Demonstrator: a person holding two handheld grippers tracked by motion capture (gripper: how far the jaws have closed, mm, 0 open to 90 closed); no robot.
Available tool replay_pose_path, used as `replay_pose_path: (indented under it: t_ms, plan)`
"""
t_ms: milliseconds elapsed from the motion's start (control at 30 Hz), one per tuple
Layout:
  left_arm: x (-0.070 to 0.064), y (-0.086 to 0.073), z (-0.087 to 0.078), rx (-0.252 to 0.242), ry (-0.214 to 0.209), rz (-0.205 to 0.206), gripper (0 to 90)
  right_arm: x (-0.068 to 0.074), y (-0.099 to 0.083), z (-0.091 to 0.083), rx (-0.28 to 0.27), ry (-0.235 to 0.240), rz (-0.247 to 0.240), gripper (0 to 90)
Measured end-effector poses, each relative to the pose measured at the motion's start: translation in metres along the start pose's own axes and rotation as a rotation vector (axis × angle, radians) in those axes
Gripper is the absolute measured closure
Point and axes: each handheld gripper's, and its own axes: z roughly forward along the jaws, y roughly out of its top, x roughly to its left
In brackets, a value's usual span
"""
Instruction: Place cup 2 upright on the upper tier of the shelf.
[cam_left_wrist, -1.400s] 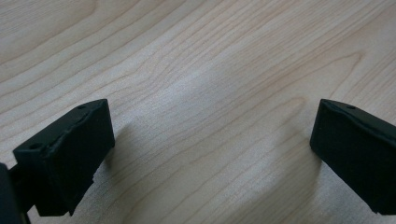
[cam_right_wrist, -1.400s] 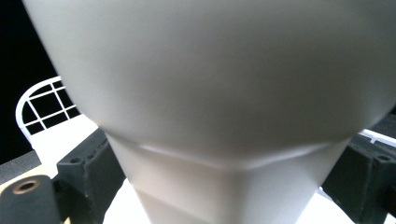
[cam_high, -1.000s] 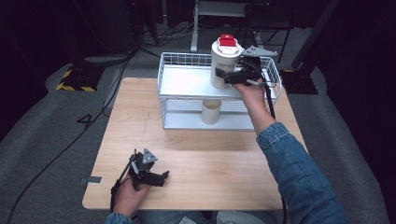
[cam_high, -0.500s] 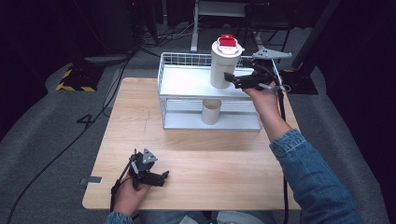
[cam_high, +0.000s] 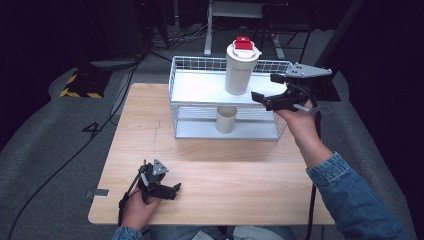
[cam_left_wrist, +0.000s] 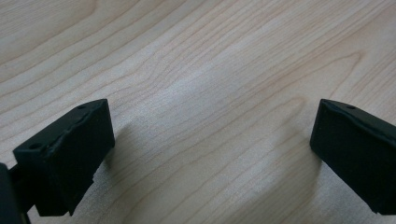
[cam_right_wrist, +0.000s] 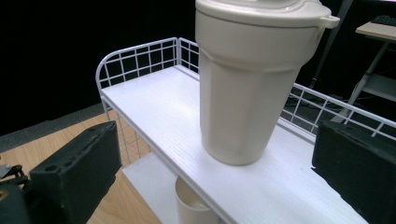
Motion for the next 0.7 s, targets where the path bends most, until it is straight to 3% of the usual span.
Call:
replay_pose_path:
  t_ms: [300, 700]
  plan:
    - [0.001, 0.002, 0.002, -0.003, -0.005, 0.002, 0.3, 0.004, -0.02, -0.034, 0.006, 0.001, -0.012, 1.6]
    - [0.002, 0.004, 0.004, -0.003, -0.003, 0.005, 0.3, 0.002, -0.053, -0.067, 0.075, -0.007, -0.018, 2.6]
